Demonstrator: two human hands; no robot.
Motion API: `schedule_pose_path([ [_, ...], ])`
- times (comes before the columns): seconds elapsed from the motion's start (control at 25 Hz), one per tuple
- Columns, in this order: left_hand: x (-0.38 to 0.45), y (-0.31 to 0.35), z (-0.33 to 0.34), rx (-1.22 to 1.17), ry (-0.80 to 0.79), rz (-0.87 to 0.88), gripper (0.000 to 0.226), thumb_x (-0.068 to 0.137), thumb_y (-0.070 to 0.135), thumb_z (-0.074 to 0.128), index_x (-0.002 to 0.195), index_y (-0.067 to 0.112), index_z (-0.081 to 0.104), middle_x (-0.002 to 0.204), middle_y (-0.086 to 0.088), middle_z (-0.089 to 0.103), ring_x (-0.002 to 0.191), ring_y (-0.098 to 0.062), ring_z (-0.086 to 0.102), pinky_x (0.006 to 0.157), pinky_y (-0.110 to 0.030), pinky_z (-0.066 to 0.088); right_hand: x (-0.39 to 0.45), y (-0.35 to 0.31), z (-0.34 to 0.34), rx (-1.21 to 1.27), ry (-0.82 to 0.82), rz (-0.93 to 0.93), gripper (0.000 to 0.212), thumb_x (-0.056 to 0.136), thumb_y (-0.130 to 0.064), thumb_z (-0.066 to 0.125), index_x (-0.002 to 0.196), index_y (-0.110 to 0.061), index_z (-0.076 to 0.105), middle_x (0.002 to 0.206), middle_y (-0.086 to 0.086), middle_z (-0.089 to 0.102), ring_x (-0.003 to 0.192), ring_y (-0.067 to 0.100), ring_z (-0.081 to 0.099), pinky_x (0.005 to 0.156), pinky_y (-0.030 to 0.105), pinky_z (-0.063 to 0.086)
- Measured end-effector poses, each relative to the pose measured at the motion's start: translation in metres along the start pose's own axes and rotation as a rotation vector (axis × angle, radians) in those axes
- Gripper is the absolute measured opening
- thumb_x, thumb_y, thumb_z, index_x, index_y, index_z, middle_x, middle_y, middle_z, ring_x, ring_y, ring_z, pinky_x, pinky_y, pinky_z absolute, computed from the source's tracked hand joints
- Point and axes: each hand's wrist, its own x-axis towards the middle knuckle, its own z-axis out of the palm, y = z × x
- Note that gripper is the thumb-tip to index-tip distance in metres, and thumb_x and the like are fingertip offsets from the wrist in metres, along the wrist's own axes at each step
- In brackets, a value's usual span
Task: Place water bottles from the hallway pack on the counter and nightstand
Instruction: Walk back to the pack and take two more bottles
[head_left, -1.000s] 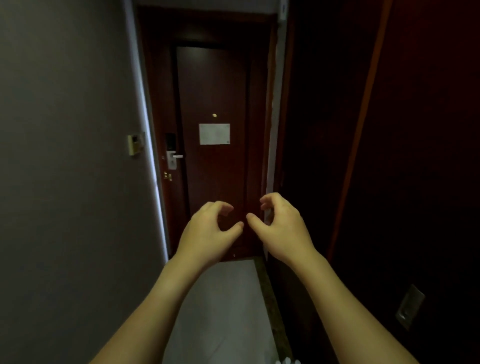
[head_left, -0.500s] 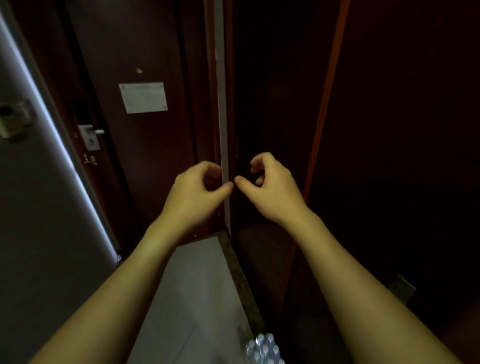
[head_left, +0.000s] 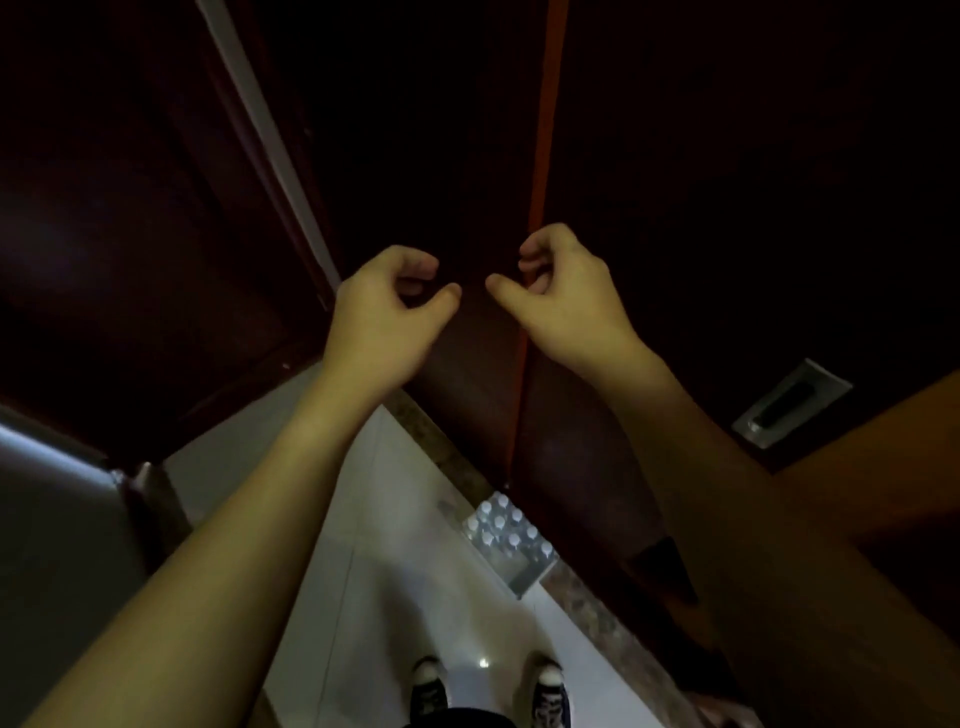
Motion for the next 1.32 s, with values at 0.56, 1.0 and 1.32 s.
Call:
schedule_pose_path([
  [0.56, -0.105, -0.435, 0.345, -0.066, -0.220, -0.304, 0.035, 0.078, 0.017, 0.081, 0.108, 0.022, 0.065, 0.098, 0.021, 0.064, 0.091, 0.008, 0.060, 0.076, -0.003, 0.043, -0.099, 0.490, 0.261, -0.019, -0.021, 0.472, 0.042, 0.076, -0.037, 0.075, 0.110, -0.018, 0.061, 0.100, -0.001, 0.071, 0.093, 0.019, 0.069, 0.084, 0.044, 0.056],
  [1.0, -0.249, -0.774, 0.582, -0.052, -0.030, -0.424, 0.045, 0.084, 0.030, 0.072, 0.103, 0.063, 0.049, 0.098, 0.034, 0.062, 0.097, -0.003, 0.063, 0.084, -0.031, 0.050, -0.232, 0.805, 0.541, 0.089, 0.032, 0.477, 0.045, 0.084, -0.026, 0.067, 0.126, -0.032, 0.053, 0.119, -0.008, 0.067, 0.110, 0.006, 0.062, 0.094, 0.034, 0.052],
  [1.32, -0.262, -0.813, 0.591, -0.011, -0.076, -0.492, 0.048, 0.080, 0.013, 0.074, 0.109, 0.044, 0.052, 0.097, 0.020, 0.063, 0.095, -0.019, 0.067, 0.074, -0.022, 0.047, -0.242, 0.818, 0.554, 0.120, 0.075, 0.600, 0.041, 0.072, -0.053, 0.073, 0.107, -0.042, 0.056, 0.104, -0.014, 0.069, 0.098, 0.006, 0.066, 0.085, 0.036, 0.056],
])
